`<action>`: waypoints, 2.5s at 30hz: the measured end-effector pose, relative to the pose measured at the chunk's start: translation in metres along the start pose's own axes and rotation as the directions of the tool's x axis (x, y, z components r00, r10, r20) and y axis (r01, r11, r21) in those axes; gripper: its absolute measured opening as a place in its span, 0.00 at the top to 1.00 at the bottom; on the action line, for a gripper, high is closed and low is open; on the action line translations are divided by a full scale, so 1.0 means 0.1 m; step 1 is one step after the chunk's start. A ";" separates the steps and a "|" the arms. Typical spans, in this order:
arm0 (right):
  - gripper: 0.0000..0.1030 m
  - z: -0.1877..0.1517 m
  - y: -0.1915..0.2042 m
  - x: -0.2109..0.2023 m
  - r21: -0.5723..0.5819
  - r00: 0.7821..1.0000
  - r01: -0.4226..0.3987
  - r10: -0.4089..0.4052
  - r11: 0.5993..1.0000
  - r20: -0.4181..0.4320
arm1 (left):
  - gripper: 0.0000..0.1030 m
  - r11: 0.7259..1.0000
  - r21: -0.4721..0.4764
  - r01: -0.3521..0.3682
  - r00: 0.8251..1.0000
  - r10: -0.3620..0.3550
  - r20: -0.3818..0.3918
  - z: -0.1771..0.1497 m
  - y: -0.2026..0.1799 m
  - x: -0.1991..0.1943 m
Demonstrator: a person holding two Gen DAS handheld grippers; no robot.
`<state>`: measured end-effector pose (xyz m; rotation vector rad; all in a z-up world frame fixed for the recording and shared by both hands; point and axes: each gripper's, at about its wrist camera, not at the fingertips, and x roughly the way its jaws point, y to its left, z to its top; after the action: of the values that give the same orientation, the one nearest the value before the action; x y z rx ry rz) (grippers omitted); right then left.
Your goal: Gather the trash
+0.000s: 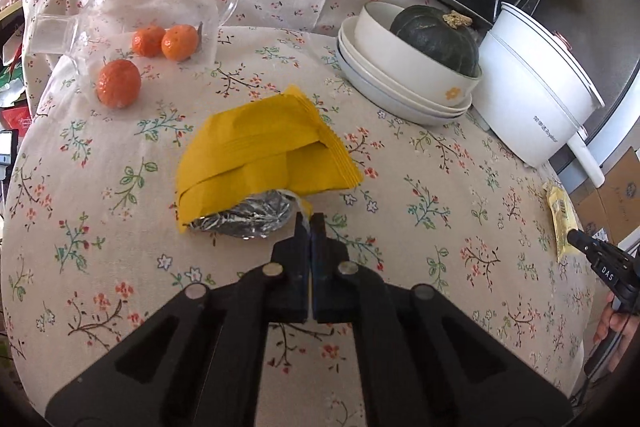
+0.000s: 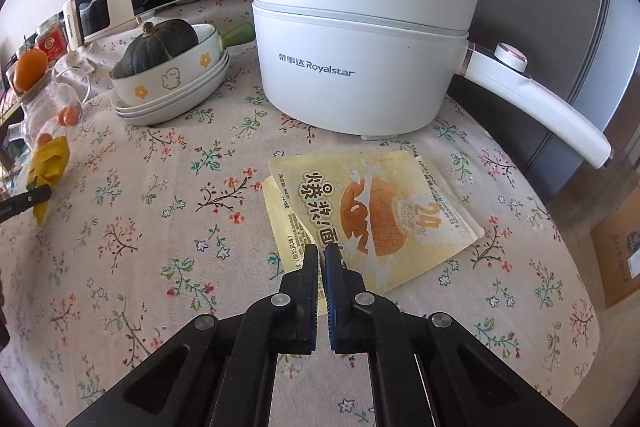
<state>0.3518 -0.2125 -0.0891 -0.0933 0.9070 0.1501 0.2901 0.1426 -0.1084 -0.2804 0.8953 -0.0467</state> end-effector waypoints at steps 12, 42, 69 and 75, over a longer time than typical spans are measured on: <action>0.98 -0.27 -0.24 -0.91 0.062 0.999 -0.023 0.021 0.998 0.039 | 0.99 0.994 0.093 0.050 0.998 -0.047 -0.028 -0.41 -0.42 -0.73; 0.99 -1.15 -0.79 -2.11 0.264 0.986 -0.169 0.160 0.950 0.056 | 0.99 0.924 0.171 0.341 0.940 -0.340 -0.038 -1.29 -1.14 -1.65; 0.41 -1.72 -1.42 -2.01 0.388 0.984 -0.143 0.173 0.910 -0.043 | 0.99 0.874 0.243 0.420 0.907 -0.398 -0.136 -1.52 -1.68 -1.54; 0.38 -2.00 -1.31 -1.98 0.350 0.977 -0.157 0.197 0.924 -0.081 | 0.99 0.839 0.293 0.458 0.888 -0.418 -0.192 -1.70 -1.84 -1.60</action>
<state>0.0981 -0.3887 -0.0528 0.3082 1.0450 0.1543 0.0722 -0.0467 -0.0392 -0.1628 0.9115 -0.6457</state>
